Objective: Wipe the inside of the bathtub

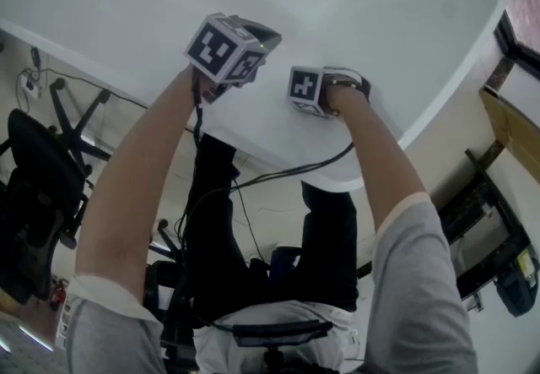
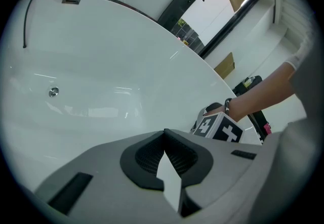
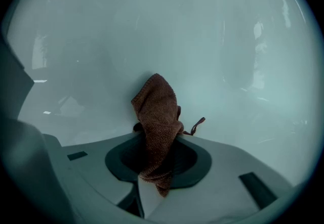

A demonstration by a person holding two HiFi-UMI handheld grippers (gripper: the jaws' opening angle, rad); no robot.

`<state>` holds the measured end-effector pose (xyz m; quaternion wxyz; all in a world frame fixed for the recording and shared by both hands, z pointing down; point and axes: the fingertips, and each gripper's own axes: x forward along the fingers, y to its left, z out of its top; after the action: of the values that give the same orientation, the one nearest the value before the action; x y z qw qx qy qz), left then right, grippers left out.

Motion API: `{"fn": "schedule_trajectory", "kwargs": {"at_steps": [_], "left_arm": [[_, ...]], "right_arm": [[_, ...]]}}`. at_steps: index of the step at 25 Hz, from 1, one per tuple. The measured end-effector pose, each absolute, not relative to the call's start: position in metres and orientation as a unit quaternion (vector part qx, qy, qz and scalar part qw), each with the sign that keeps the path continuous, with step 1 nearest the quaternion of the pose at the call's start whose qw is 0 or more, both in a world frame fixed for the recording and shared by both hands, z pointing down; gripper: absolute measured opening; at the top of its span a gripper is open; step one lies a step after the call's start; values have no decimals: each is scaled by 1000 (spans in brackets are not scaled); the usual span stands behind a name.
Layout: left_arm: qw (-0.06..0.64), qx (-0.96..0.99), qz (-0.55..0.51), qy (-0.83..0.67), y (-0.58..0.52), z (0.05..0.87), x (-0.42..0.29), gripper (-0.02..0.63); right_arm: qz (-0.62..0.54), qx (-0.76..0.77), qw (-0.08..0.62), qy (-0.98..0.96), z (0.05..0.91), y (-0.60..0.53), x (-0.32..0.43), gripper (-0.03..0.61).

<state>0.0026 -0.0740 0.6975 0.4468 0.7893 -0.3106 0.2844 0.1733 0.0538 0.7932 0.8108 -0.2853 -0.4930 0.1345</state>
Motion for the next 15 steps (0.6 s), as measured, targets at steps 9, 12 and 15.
{"fn": "schedule_trajectory", "kwargs": {"at_steps": [9, 12, 15], "left_arm": [[424, 793, 306, -313, -92, 725, -21, 6], [420, 794, 314, -309, -98, 739, -24, 8], [417, 796, 322, -299, -101, 752, -24, 6]], "right_arm": [[116, -227, 794, -552, 878, 32, 130, 98], [91, -198, 792, -570, 906, 25, 117, 98], [58, -176, 798, -573, 924, 13, 106, 98]]}}
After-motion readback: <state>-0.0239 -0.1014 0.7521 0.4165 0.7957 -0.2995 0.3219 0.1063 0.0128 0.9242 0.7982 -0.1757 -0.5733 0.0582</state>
